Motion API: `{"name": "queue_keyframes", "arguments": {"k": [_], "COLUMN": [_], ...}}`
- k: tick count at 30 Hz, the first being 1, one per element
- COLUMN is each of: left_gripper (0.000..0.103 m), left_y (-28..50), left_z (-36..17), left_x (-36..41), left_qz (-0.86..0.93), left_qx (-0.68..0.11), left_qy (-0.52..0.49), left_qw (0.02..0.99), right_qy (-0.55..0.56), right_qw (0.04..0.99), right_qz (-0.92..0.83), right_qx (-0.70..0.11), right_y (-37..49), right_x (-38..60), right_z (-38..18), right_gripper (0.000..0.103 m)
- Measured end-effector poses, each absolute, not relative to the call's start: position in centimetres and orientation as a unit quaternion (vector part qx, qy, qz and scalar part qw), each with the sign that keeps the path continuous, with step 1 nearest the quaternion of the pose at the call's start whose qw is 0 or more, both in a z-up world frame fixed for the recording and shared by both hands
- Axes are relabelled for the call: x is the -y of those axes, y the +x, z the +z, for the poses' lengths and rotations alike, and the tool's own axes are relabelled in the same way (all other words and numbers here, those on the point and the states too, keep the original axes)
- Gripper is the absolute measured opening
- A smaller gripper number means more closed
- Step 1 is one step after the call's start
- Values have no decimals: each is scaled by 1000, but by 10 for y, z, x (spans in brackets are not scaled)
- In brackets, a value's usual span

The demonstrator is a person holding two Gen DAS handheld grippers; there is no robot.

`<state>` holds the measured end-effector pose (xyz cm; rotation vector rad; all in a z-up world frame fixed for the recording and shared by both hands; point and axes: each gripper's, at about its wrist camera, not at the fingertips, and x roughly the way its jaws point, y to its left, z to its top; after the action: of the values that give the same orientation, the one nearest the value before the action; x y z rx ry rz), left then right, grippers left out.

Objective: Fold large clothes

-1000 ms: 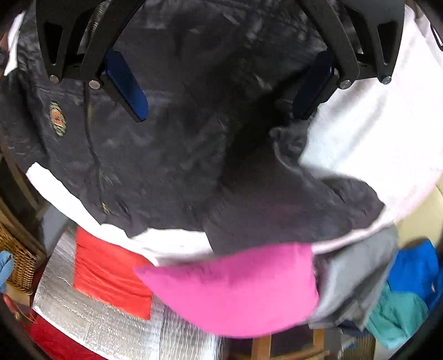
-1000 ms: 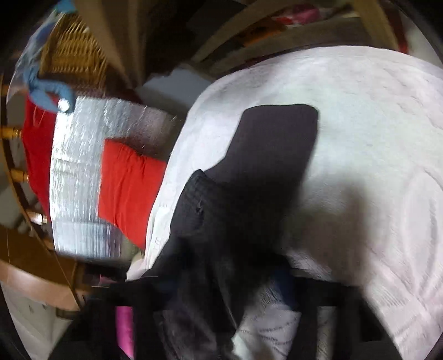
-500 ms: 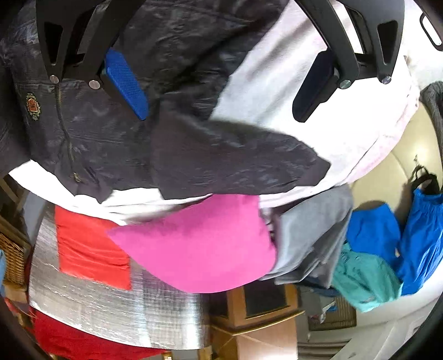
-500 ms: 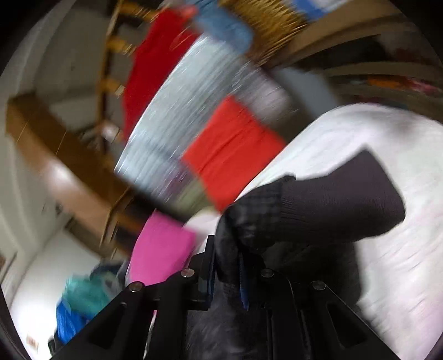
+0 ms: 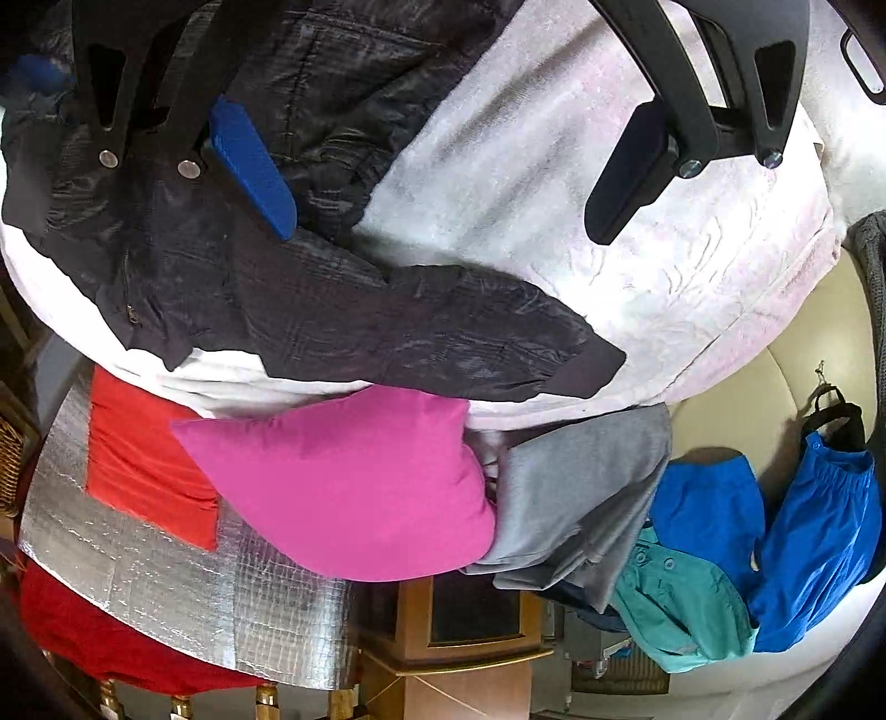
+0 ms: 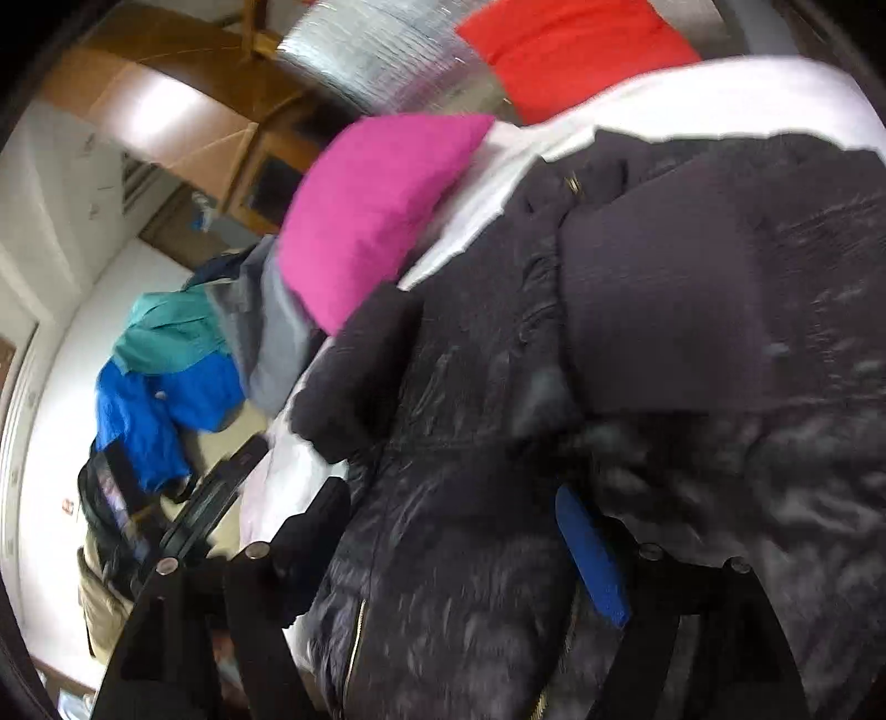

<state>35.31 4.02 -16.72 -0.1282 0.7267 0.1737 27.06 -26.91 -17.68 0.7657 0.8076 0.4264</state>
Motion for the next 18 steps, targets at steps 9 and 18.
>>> {"name": "queue_keyframes", "arguments": {"k": [9,18], "left_gripper": [103,103], "left_y": [342,344], "left_z": [-170,-192], "left_x": [45,149], "left_qz": [-97,-228], "left_qx": [-375,-400], "left_qy": [-58,7], "left_qw": [920,888], "right_qy": [385,474], "right_qw": [881,807], "right_qz": [-68,-86], "right_qx": [-267,-340], "right_y": [207,262], "right_x": [435,490], "right_z": [-178,-257], "right_gripper": [80,77]}}
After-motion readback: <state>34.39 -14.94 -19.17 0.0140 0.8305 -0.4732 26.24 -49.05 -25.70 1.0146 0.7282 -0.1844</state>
